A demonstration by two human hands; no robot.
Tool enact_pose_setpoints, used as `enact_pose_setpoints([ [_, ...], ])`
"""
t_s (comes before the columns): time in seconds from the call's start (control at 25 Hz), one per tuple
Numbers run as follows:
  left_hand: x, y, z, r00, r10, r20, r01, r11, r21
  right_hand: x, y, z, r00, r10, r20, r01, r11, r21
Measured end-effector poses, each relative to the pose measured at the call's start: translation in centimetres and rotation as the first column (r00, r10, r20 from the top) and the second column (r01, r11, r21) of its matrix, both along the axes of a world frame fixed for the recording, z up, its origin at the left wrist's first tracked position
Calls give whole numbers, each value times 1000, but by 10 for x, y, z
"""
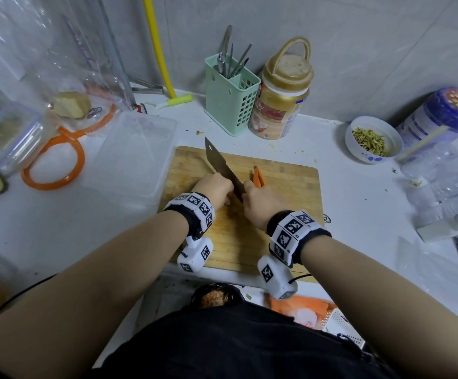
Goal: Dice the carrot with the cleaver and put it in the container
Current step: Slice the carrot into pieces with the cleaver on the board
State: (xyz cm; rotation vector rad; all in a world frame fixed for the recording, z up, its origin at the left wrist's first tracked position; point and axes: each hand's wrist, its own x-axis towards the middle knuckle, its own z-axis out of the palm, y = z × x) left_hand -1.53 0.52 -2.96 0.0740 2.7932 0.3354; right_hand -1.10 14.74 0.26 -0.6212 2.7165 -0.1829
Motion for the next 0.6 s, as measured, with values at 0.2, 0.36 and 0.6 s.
enact_pose_setpoints([
  [0.2,0,-1,-1,1000,-19,20,18,999,36,1,7,10,1000,-22,6,22,1000,21],
  [0.36,-1,1,0,1000,3,15,-4,999,33,2,8,15,1000,-8,20,8,999,35],
  [0.6,-2,3,2,999,8,40,-8,1000,6,5,4,8,1000,29,-2,-29,997,74],
])
